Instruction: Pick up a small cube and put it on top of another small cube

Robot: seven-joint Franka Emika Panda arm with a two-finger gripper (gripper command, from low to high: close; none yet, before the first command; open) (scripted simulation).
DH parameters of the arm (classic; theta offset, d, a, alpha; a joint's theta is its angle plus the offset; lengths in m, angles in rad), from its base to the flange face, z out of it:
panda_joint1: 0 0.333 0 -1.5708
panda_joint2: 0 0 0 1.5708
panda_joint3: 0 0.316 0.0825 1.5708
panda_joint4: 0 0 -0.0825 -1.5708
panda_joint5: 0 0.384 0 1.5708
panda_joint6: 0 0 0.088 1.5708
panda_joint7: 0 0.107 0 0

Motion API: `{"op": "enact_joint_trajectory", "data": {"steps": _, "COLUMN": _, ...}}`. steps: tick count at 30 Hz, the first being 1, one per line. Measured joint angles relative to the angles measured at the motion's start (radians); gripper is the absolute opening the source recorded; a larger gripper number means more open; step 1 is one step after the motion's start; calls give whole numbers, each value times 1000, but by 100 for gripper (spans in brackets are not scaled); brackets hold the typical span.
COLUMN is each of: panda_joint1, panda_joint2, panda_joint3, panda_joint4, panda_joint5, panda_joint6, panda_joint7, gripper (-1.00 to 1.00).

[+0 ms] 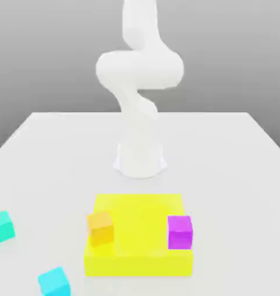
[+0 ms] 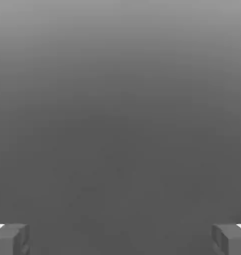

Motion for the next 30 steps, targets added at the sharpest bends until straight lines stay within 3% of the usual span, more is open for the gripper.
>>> {"op": "enact_joint_trajectory", "data": {"steps": 9, "panda_joint1": -170, "panda_joint2": 331, "panda_joint3": -94, "panda_joint4": -61, "panda_joint5": -73, "panda_joint6": 134, "panda_joint7": 86, "gripper": 0}}
{"op": "enact_joint_trajectory", "data": {"steps": 15, "panda_joint1": -256, "panda_joint2": 547, "panda_joint3": -190, "panda_joint4": -102, "panda_joint5": -64, "panda_joint6": 225, "panda_joint7": 102, "gripper": 0}}
{"op": "enact_joint_trajectory", "data": {"steps": 24, "panda_joint1": -442, "panda_joint2": 883, "panda_joint3": -252, "panda_joint4": -162, "panda_joint5": 124, "panda_joint6": 360, "panda_joint7": 1, "gripper": 0}}
{"op": "enact_joint_trajectory", "data": {"steps": 30, "panda_joint1": -553, "panda_joint2": 1102, "panda_joint3": -163, "panda_joint4": -141, "panda_joint5": 258, "panda_joint6": 501, "panda_joint7": -91, "gripper": 0}}
